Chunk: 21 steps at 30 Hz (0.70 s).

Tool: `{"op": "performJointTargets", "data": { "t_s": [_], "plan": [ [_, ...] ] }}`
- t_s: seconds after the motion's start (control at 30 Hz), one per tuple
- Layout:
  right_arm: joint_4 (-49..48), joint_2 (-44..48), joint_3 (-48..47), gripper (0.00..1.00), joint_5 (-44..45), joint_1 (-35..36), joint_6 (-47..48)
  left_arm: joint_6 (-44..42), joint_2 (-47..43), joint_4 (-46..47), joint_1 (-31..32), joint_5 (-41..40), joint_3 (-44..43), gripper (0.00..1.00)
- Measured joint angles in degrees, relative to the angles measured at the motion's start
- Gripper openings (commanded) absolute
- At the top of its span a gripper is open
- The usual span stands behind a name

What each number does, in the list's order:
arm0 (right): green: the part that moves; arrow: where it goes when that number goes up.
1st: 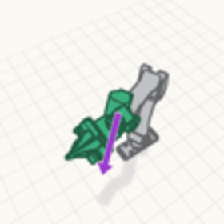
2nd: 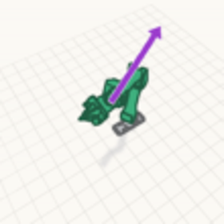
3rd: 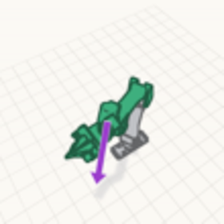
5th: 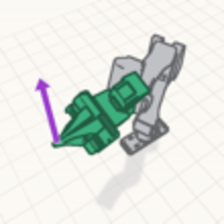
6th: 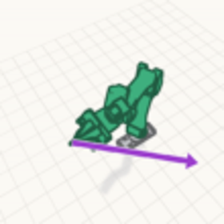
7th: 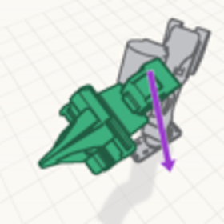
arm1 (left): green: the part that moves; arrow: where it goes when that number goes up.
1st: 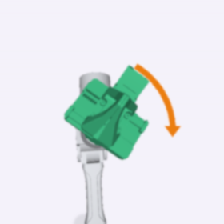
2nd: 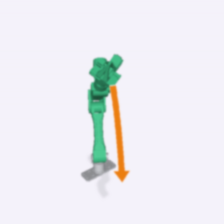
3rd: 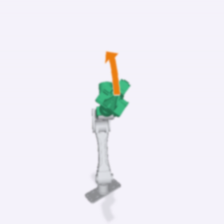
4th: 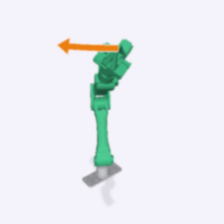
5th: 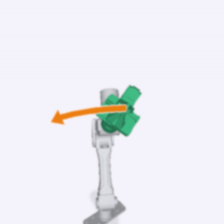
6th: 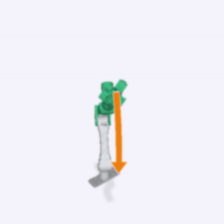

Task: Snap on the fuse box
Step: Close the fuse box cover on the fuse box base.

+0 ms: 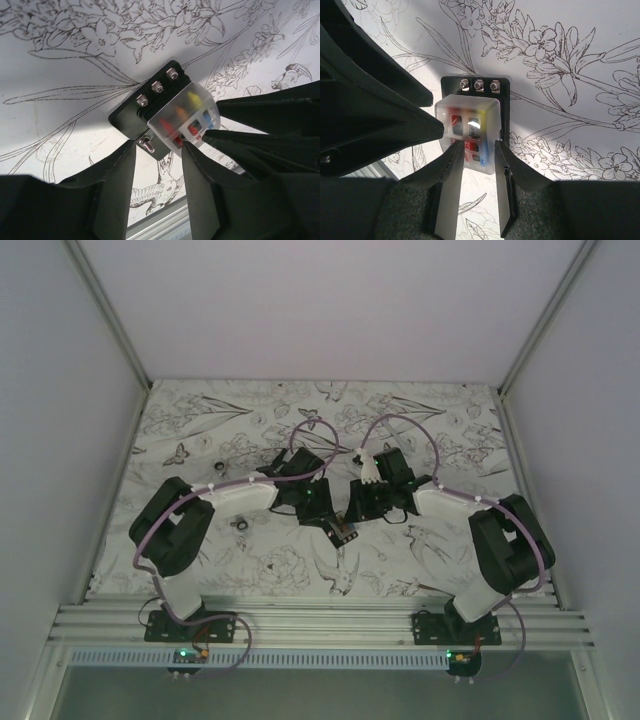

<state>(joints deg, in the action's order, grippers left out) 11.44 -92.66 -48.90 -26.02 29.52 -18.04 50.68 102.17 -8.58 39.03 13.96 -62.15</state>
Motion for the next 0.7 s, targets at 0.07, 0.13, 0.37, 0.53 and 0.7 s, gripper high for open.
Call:
{"op": "performJointTargets", "data": {
  "t_s": [0.07,0.13,0.37,0.53,0.7],
  "plan": [
    [0.22,0.00,-0.15,0.35,0.11,0.24,0.20,0.26,0.35,0.04,0.02,0.09,-0.52,0.36],
    [0.72,-0.04,-0.48,0.35,0.44,0.63,0.48,0.61,0.63,0.55,0.02,0.20,-0.85,0.33],
    [2.60,-1.27,-2.51,0.34,1.40,1.60,1.14,2.36,0.83,2.23,-0.13,0.83,-0.13,0.26],
    [3.41,-2.36,-3.87,0.34,1.60,2.12,1.31,4.00,0.20,3.89,-1.01,0.92,1.95,0.23],
    [3.54,-3.96,-5.46,0.34,1.57,2.60,1.29,5.84,-0.98,6.32,-3.15,1.11,4.79,0.22]
  ]
}}
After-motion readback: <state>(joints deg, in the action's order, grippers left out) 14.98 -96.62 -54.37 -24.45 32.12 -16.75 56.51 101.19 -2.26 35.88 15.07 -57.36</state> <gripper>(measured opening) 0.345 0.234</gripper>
